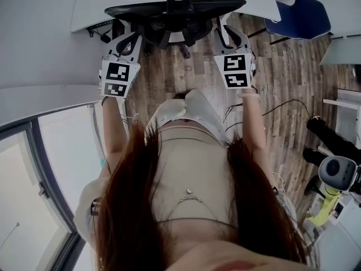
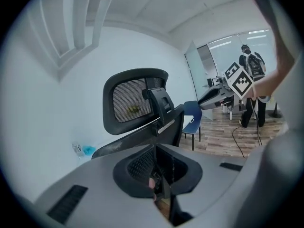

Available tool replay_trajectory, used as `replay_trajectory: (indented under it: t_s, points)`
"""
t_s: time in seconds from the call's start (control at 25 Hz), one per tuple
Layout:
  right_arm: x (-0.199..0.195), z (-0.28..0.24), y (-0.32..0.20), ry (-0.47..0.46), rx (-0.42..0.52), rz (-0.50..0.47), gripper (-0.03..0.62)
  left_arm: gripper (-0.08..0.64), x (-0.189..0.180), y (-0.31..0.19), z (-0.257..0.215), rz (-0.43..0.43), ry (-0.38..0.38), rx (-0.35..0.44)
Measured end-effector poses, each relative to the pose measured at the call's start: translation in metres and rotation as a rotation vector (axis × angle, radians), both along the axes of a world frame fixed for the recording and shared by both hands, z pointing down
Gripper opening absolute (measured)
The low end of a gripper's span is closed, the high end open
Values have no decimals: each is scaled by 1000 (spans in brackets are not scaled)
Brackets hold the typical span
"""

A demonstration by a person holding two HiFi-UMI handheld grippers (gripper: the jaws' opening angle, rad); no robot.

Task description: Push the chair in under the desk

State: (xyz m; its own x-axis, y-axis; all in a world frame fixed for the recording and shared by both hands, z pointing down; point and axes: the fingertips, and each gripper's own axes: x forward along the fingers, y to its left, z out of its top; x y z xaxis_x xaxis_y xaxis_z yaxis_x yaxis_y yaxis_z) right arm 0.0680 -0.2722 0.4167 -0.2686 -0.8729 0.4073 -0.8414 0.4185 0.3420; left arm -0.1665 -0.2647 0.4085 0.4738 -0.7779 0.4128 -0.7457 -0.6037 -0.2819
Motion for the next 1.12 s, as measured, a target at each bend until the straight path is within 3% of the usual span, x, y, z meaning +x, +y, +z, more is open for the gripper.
replay_trajectory:
  t_s: [0.56, 0.96, 1.12]
  points:
    - [14, -35, 40, -104, 59, -8, 37, 6, 31, 39, -20, -11, 61, 31]
    - [29, -44, 71, -78, 91, -35, 27, 5, 64, 80, -46, -36, 198, 63]
    - [33, -43, 85, -90, 95, -35, 27, 5, 70, 96, -49, -46, 220, 67]
